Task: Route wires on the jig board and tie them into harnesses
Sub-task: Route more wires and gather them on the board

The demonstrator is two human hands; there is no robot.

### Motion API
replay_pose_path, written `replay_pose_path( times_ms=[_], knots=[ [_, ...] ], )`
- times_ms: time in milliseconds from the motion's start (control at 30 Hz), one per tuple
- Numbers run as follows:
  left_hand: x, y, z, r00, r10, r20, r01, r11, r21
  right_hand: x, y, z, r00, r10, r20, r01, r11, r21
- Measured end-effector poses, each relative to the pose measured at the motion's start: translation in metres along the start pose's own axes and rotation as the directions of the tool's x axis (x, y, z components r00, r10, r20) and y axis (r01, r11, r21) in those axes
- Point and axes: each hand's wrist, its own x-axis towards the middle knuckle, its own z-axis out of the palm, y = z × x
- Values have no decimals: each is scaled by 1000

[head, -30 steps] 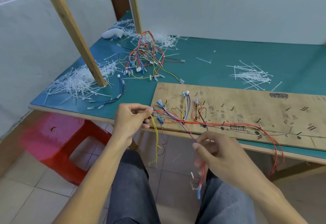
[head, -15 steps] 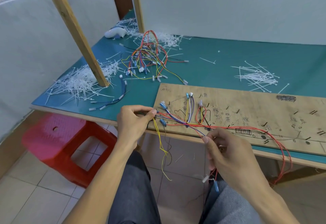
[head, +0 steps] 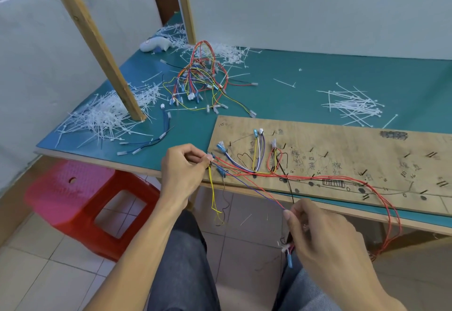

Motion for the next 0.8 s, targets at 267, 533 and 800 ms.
replay_pose_path(
  times_ms=[267,533,800],
  knots=[
    [3,-10,0,999,23,25,-22,999,-49,9,10,-27,996,-80,43,72,984,163],
    [1,-9,-1,999,33,37,-30,997,-74,28,47,-52,959,-129,252,-106,662,742],
    [-3,-11,2,999,37,-12,-38,996,-76,37,49,-57,952,-151,267,-142,555,820]
  ],
)
